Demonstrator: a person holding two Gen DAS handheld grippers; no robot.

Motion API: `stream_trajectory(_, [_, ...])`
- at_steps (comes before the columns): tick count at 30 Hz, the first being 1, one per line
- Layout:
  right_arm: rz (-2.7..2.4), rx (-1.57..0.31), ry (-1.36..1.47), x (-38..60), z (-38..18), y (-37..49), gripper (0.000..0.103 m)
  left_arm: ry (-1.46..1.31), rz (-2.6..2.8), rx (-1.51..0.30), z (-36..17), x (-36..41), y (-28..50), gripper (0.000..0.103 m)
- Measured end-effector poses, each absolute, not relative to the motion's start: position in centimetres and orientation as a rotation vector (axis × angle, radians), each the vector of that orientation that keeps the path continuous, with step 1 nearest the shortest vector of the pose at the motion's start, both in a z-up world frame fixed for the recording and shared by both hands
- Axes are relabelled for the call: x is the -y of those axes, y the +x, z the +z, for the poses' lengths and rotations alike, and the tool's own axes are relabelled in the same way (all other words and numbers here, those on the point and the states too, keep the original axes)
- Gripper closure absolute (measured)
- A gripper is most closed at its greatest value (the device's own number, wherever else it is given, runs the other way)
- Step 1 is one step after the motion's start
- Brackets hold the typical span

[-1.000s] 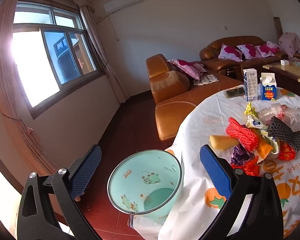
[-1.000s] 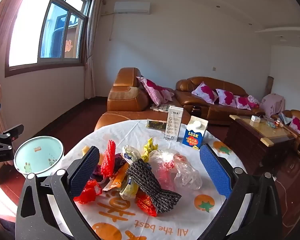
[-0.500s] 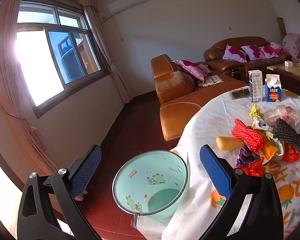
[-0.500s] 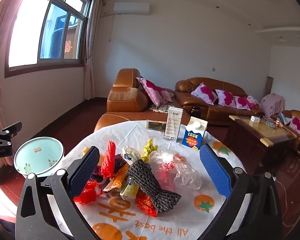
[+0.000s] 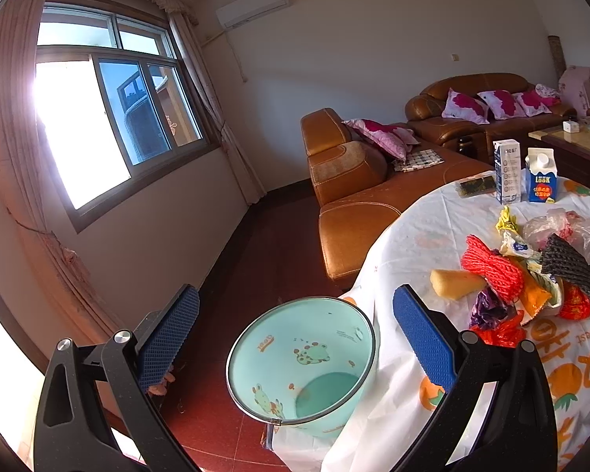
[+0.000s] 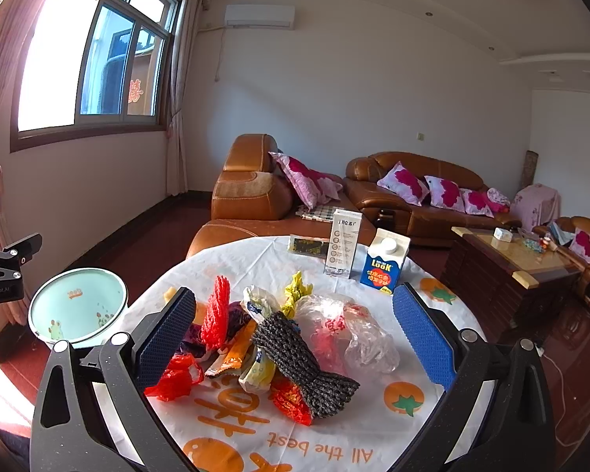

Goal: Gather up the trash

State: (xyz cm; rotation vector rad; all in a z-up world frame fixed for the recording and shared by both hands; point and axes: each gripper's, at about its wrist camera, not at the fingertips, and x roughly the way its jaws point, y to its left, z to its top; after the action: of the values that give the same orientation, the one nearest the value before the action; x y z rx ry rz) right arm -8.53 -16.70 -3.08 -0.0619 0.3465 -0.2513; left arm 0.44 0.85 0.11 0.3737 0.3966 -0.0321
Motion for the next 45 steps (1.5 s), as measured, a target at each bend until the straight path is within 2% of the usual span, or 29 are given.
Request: stream_trajectory(45, [-0.251,-0.348,-0.061,16.09,-3.3,-8.55,0.005,0.364,-0.005,-0.398,0.3,-1.51,0.76,0.006])
